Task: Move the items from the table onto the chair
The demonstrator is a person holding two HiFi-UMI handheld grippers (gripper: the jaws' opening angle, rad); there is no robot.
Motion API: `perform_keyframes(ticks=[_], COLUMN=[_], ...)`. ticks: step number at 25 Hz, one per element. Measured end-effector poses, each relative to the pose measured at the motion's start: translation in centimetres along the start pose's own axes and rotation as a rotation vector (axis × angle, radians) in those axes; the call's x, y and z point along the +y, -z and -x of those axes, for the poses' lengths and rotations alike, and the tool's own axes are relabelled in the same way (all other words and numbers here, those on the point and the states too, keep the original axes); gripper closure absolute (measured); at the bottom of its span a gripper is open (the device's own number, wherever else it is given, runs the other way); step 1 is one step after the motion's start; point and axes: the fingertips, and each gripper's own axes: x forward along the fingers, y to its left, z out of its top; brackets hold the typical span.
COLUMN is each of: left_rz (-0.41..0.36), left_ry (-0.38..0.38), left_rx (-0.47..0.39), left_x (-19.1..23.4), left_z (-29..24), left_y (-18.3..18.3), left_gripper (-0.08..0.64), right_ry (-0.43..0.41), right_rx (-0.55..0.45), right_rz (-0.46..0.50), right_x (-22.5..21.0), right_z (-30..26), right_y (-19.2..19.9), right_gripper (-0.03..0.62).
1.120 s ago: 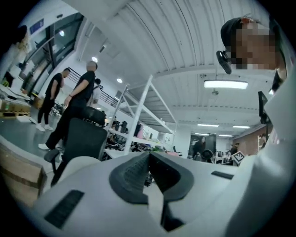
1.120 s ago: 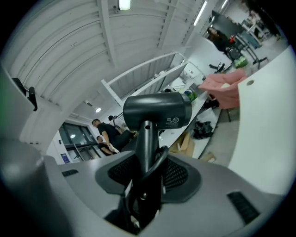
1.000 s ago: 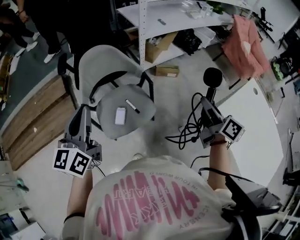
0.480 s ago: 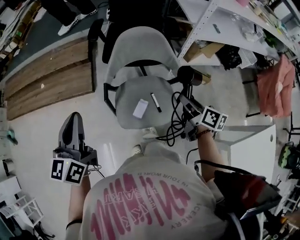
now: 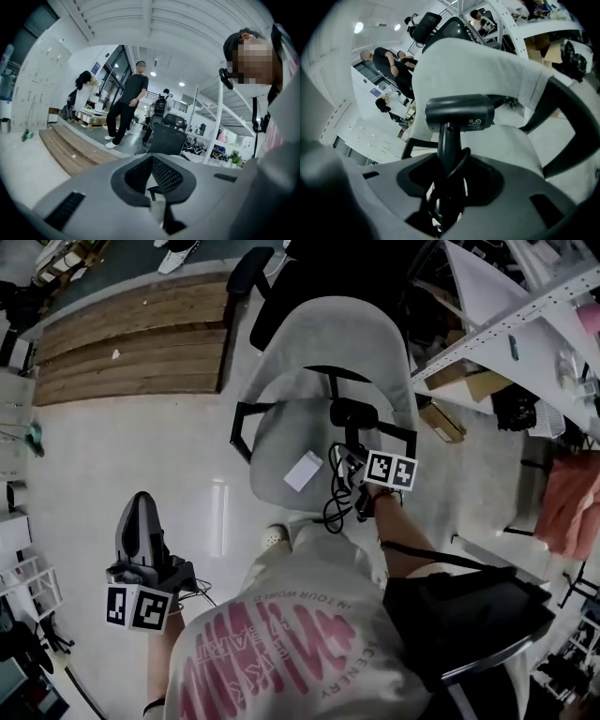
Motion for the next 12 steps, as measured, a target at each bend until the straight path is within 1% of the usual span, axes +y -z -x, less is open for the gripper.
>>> perform_keyframes(ticks=[3,7,9,12], left_rz=[0.014,0.021,0.028,0.018], left_ry=[-0.065,-0.138,-0.168,-0.213], left_rx=[0.015,0.036,0.041,0.059], left_x=[0.1,0.0,0.2,-0.1], left_z=[0.3,1.5,2.0,2.8], left_y=[0.7,1.8,2.1,2.0], left_gripper=[0.549,0.549,0.549,0.549], right_ry=[0.063,0.139,0.161,0.203], right_rx=[0.077,0.187,0.246,0.333], right_rz=[0.011,0.014,0.025,0.06], right_x=[-1.9,-4.0,-4.7,-5.6], right_z=[-2.9,-5.7,-6.7,-7.1], right_y=[0.6,2.8,3.8,4.7], right_gripper=[0.422,0.422,0.422,0.422])
